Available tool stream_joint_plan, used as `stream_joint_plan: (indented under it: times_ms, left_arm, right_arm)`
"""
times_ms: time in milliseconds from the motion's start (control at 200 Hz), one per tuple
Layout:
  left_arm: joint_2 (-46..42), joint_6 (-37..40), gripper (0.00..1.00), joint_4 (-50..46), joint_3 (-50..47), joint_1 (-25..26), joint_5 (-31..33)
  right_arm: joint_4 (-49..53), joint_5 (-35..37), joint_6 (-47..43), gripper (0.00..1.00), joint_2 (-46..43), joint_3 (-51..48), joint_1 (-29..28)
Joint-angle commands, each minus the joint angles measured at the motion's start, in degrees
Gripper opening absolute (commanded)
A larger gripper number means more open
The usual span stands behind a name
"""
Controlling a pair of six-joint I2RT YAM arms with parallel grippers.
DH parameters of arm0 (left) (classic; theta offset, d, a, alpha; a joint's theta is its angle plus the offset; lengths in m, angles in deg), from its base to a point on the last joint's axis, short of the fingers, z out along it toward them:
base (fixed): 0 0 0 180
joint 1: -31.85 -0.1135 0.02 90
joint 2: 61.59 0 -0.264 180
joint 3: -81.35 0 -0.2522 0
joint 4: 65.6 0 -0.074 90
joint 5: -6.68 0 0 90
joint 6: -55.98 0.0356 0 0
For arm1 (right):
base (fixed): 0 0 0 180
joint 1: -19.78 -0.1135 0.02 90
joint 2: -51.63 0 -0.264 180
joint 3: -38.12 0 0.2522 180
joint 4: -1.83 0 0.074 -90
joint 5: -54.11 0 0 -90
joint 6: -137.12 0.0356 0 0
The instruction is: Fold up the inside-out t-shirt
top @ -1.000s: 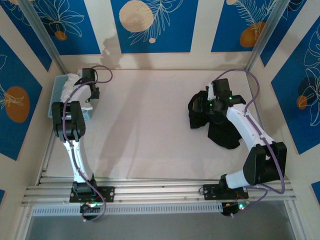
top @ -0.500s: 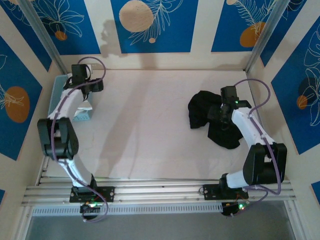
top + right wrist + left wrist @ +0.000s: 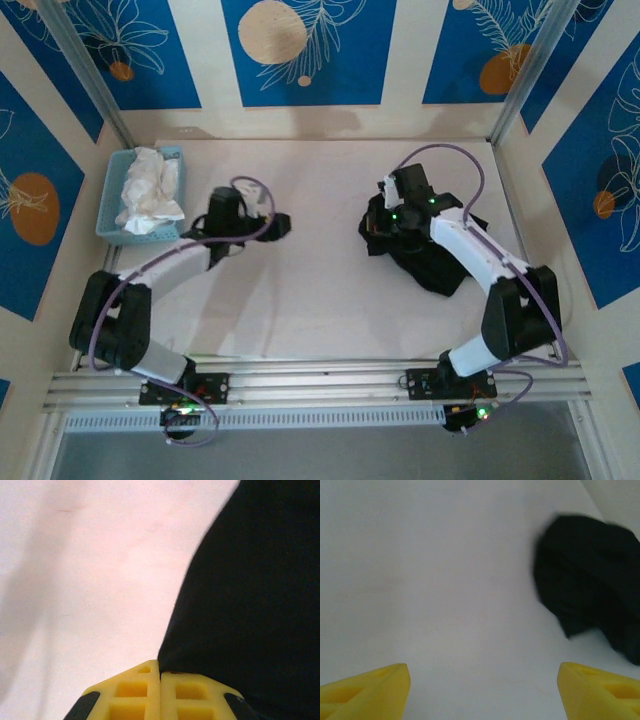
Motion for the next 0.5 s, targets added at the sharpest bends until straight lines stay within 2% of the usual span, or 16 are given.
stream_joint_plan:
  times_ms: [0, 110, 350, 425, 495]
  left_arm:
    - [4.8, -4.2, 0.77, 12.5, -1.1, 4.0, -8.1]
    - [9.9, -3.8, 0.78, 16.6, 1.3, 7.5, -9.7]
    - [22.4, 1.6, 0.76, 6.9, 13.2, 13.2, -4.2]
    - [25.7, 2.8, 0.73, 4.8, 16.6, 14.3, -2.0]
    - [29.2, 2.9, 0.65, 5.0, 19.6, 14.9, -2.3]
  right_arm:
    - [-3.0, -12.0, 2.3, 0.0, -3.2, 1.5, 0.4]
    - [-2.1, -12.6, 2.6, 0.0, -4.6, 1.8, 0.6]
    - [-0.6, -11.0, 2.3, 0.0, -7.9, 0.5, 2.7]
    - [-0.8, -11.0, 2.5, 0.0, -8.3, -0.2, 3.2]
    - [-1.0, -11.3, 2.7, 0.0, -8.5, -0.6, 3.8]
